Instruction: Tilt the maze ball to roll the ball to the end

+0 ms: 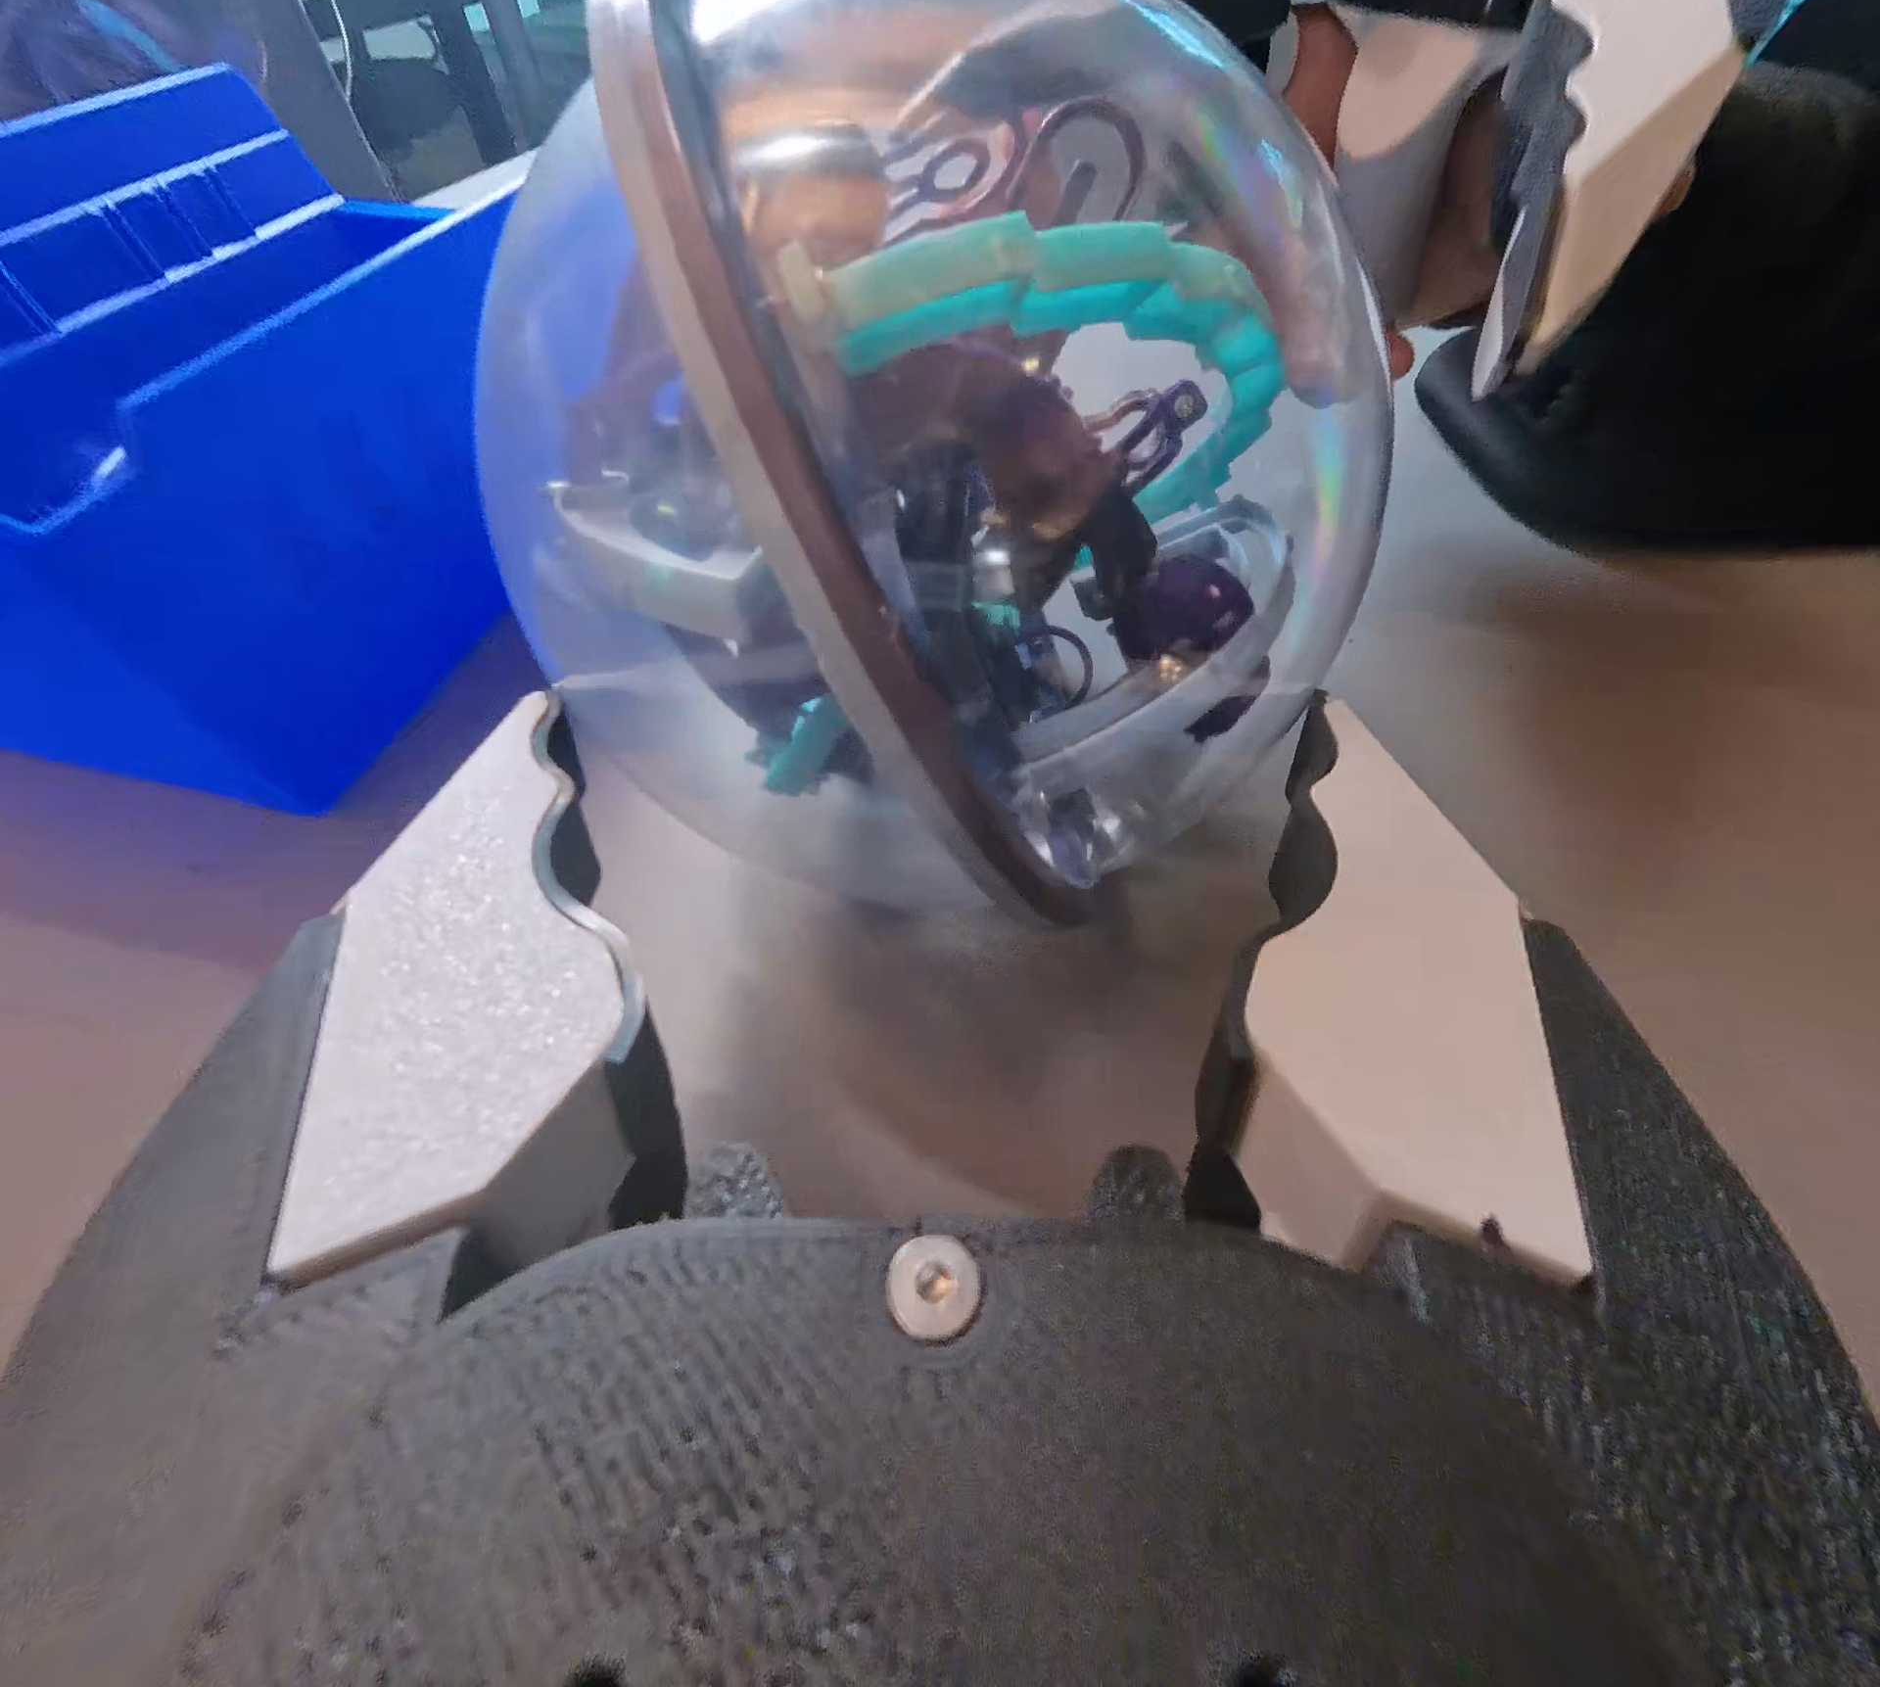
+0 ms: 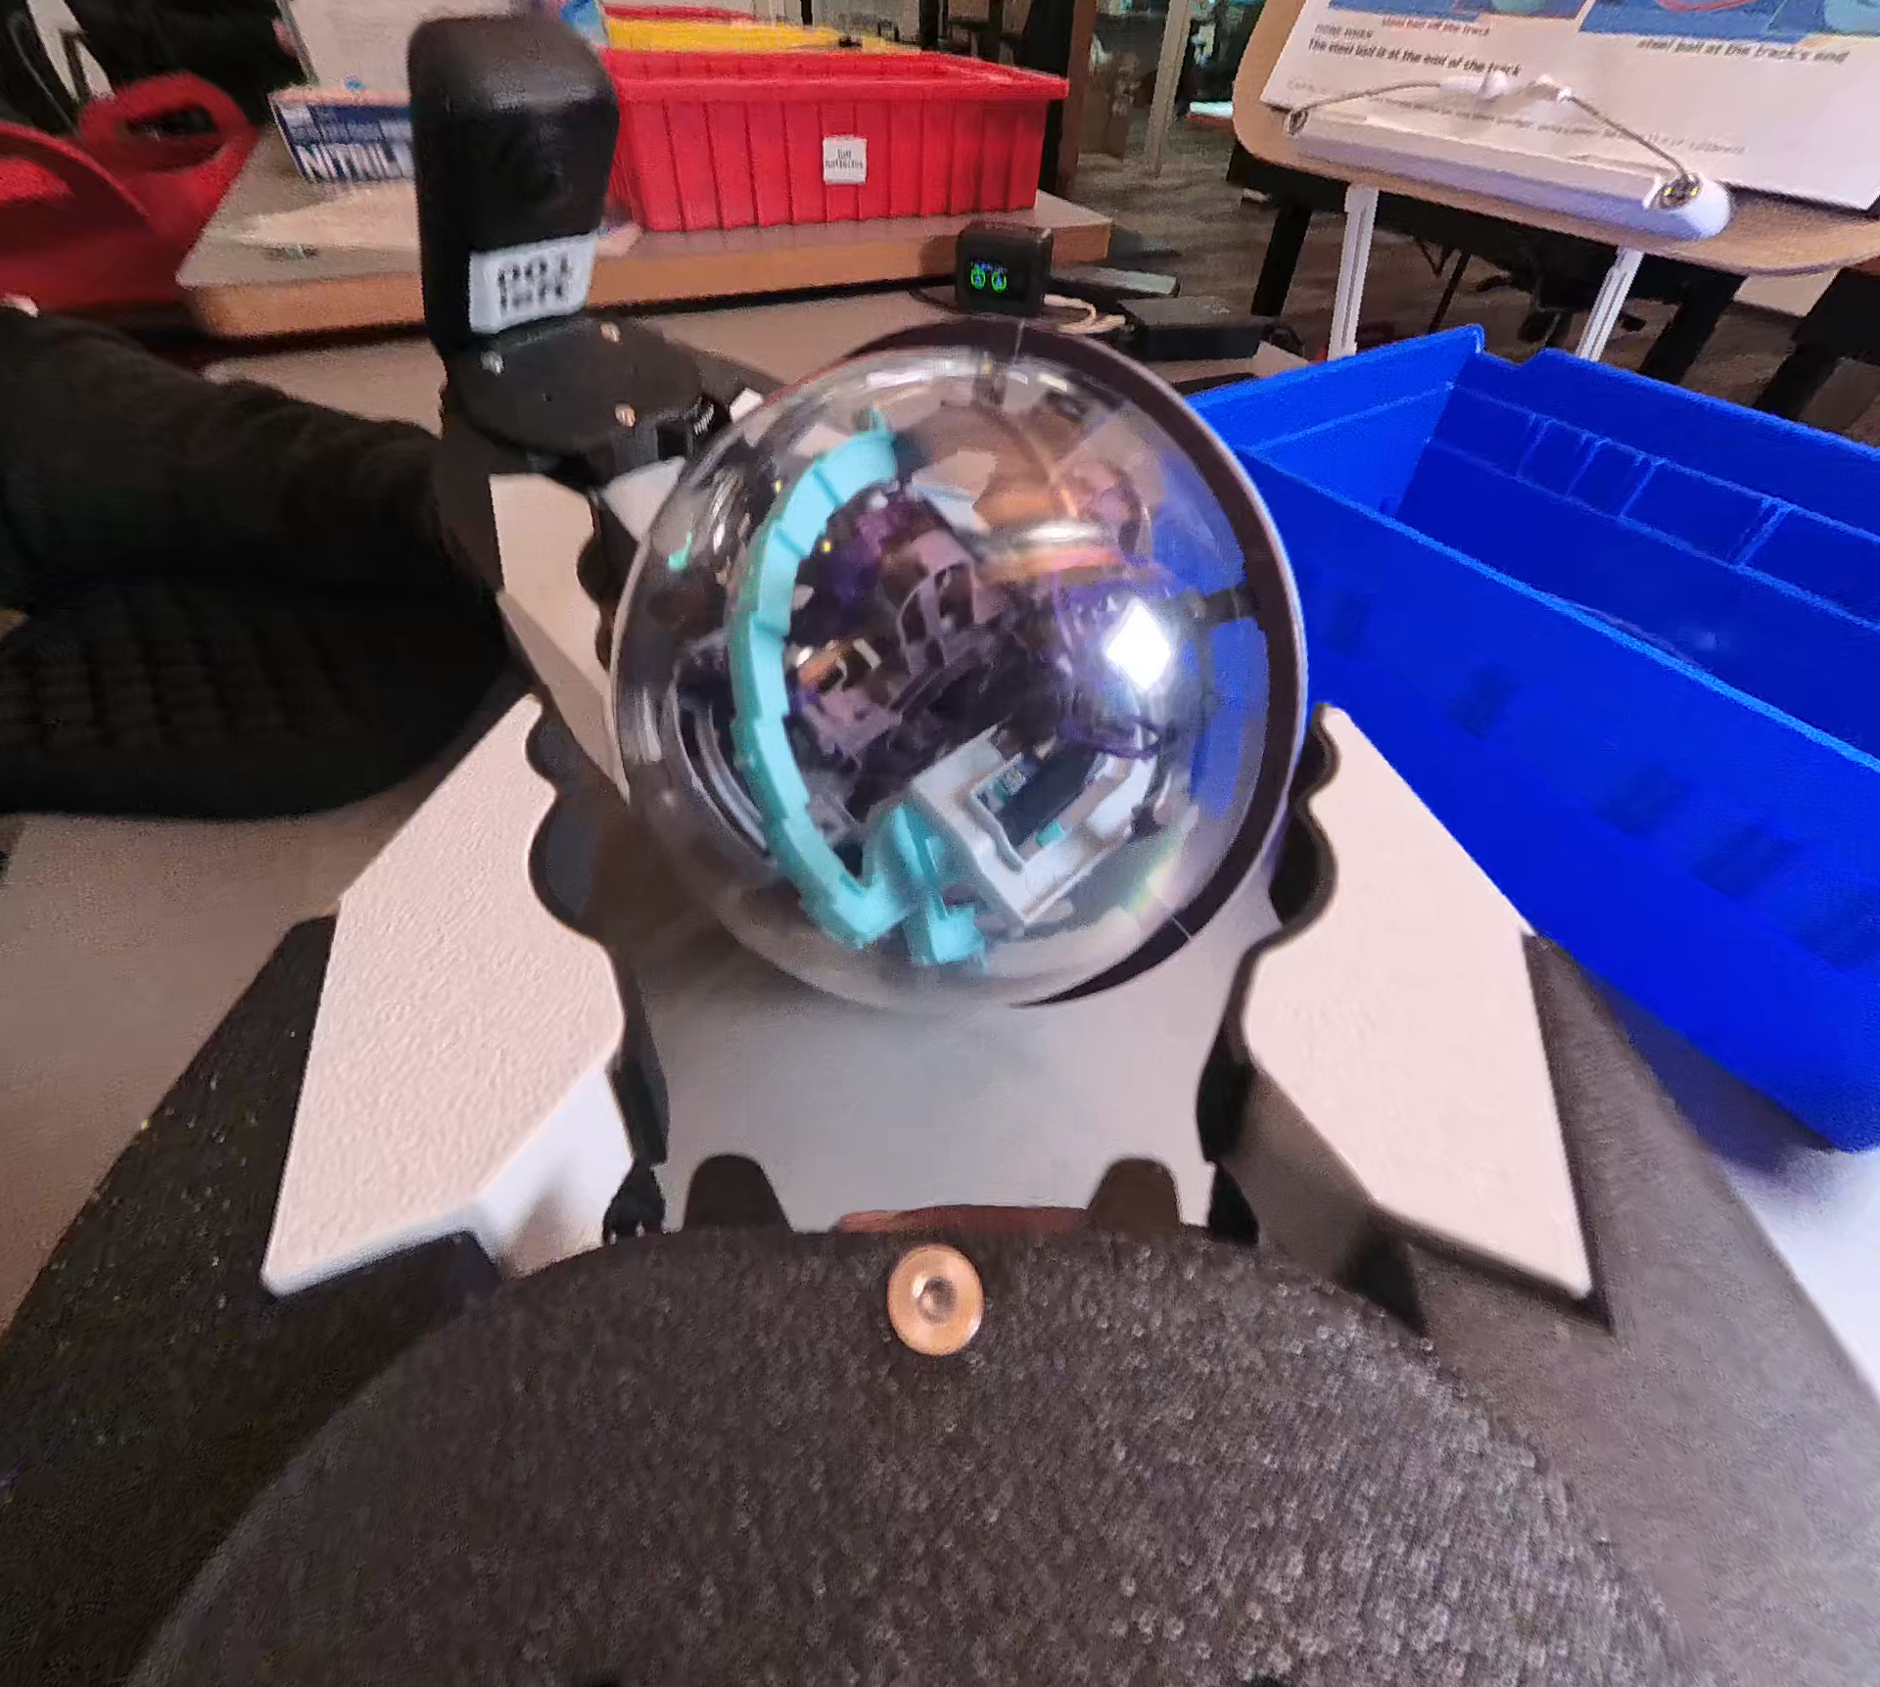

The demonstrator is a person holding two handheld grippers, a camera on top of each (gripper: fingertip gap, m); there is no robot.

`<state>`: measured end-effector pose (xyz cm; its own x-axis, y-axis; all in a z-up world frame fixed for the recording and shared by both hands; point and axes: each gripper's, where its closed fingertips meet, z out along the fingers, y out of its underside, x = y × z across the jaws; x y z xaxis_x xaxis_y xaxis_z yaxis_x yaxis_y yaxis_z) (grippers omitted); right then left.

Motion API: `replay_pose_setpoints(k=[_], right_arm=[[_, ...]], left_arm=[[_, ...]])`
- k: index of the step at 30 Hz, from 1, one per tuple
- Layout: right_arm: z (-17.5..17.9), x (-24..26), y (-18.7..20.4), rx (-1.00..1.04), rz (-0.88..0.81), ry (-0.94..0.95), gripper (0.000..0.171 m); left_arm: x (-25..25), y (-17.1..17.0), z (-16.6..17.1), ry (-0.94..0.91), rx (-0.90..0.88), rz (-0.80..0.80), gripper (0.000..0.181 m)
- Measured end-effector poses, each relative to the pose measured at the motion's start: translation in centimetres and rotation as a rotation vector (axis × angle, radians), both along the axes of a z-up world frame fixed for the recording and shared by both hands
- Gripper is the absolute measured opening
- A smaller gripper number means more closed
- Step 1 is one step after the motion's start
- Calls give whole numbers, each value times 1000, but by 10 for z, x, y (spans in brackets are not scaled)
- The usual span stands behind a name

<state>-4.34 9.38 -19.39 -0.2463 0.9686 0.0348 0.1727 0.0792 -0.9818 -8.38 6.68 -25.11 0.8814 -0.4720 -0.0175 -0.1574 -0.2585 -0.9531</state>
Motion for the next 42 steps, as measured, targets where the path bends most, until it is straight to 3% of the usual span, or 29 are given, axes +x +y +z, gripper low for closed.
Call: replay_pose_setpoints(k=[5,10,15,18,24,30,38,42], right_arm=[[-26,-2,4,100,-10,-78,136],[-25,-5,2,72,-8,-70,136],[-23,-4,3,-4,-2,-77,134],[-19,-4,5,-97,2,-90,132],[-16,-5,12,-274,-17,-126,129],[-3,3,15,-325,44,-21,126],[-34,7,17,67,47,-58,137],[-38,0,18,58,14,-55,135]], left_arm=[[3,-3,-2,-70,-48,-19,131],[5,-7,-7,-41,-70,-34,124],[-6,-5,14,136,146,2,135],[-2,-2,27,282,256,-61,144],[10,15,30,340,261,-152,149],[5,17,22,171,206,-136,149],[2,23,21,26,141,-65,147],[6,23,23,-7,120,-33,147]])
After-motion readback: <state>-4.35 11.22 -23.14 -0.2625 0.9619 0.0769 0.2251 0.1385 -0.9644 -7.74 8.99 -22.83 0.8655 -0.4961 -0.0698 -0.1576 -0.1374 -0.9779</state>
